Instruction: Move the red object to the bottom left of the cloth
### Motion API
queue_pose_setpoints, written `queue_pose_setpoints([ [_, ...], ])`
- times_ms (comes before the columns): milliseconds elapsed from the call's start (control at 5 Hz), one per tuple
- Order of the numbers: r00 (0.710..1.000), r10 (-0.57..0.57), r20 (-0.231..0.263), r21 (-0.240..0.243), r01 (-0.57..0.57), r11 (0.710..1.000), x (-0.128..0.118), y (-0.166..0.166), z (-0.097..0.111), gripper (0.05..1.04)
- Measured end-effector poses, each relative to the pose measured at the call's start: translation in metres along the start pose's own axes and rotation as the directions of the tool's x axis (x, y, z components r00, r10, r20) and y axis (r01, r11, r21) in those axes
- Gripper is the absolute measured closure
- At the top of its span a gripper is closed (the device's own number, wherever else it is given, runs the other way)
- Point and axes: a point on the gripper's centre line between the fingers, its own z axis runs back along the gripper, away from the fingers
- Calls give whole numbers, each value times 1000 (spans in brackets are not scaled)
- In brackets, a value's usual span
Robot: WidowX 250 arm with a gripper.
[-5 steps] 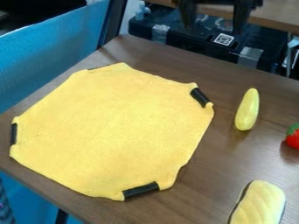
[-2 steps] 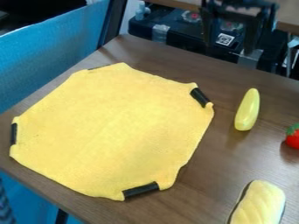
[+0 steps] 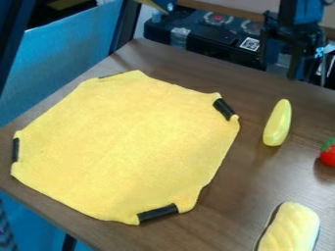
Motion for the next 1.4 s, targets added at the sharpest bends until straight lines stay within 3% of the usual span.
queue_pose_setpoints([
  [200, 993, -108, 54, -102, 113, 988, 4, -9, -9, 84],
  [400, 985, -168, 51, -168, 174, 970, -4, -16, -34, 84],
  [600, 975, -221, 35, -130, 223, 966, -6, -26, -49, 84],
  [800, 953, -299, 47, 39, 297, 954, 2, -37, -52, 84],
  [1000, 949, -308, 73, 118, 299, 947, 13, -41, -52, 84],
  [1200, 948, -302, 97, 139, 288, 948, 21, -44, -45, 84],
  [1400, 943, -325, 65, 125, 315, 941, 25, -48, -57, 84],
])
